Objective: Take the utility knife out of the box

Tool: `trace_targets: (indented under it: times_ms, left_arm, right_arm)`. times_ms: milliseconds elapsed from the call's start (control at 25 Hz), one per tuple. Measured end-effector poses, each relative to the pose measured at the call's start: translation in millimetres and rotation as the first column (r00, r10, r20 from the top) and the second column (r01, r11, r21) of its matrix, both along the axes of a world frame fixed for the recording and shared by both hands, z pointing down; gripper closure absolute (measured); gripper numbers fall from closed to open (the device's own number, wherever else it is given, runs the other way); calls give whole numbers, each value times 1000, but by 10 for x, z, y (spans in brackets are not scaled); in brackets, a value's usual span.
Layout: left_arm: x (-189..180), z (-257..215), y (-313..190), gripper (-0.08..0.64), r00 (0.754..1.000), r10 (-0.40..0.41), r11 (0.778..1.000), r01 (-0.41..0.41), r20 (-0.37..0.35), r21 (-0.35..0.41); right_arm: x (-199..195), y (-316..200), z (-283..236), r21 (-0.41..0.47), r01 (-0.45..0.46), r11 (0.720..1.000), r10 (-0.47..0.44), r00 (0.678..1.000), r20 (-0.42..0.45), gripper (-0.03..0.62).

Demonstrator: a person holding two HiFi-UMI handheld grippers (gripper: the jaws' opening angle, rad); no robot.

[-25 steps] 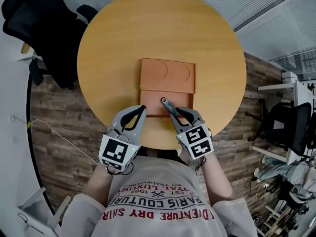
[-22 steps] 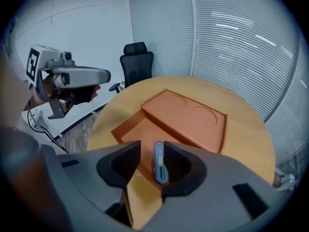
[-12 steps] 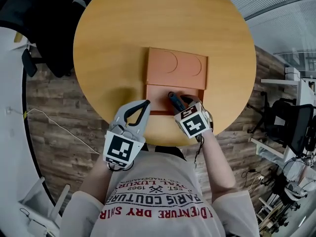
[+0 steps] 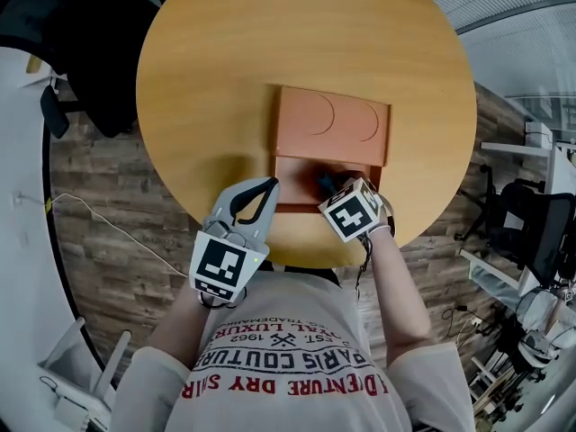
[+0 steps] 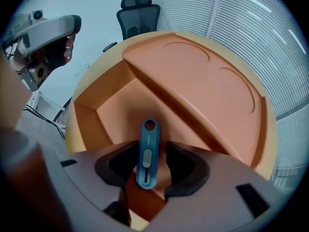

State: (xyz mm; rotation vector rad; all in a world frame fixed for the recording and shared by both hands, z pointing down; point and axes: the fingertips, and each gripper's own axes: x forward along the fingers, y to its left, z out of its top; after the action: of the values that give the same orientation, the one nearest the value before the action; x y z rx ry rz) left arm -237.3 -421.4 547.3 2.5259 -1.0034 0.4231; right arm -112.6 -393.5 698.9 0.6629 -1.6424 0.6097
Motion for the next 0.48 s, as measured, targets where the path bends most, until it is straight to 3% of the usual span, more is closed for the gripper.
trace_targets:
  times_ms: [200,480]
  left_arm:
    - [29,-27,-66,566,1000,2,1000,-2,-7,5]
    - [-21,-124,-37,566,1000,-31,1000,31,-2,1]
  right_arm:
    - [-14,-14,1,-11,1,1000,-2,998,-59,403]
    - [-28,24,-19,-4,21,1000,-21,998,-54,460]
